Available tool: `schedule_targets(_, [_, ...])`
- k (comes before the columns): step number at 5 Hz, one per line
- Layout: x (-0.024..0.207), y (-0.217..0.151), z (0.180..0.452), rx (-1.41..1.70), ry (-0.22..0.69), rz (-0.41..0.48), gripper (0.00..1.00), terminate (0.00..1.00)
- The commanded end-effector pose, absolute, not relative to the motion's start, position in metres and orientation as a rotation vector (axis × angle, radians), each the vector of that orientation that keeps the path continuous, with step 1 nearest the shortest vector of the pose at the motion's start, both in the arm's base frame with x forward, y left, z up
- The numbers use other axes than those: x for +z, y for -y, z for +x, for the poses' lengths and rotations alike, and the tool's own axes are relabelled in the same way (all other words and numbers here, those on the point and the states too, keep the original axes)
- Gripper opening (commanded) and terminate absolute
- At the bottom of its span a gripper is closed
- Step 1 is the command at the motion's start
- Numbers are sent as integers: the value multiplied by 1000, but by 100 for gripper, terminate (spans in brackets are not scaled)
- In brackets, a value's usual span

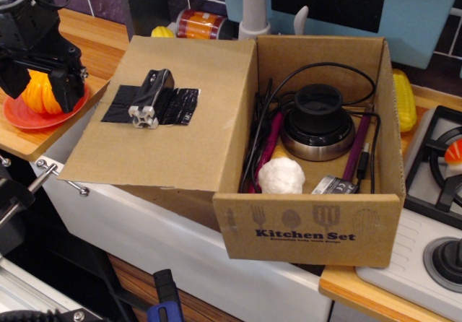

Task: Close brown1fbox flap

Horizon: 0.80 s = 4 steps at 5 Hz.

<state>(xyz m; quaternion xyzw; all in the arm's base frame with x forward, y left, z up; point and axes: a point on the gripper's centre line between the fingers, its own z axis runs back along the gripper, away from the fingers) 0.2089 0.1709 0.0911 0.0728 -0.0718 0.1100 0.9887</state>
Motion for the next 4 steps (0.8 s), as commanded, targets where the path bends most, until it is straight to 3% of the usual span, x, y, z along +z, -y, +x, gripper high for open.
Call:
schedule_targets(1, [91, -171, 209, 221, 144, 146, 100, 0])
schedule_targets(4, [66, -170, 208, 258, 132, 55, 100, 0])
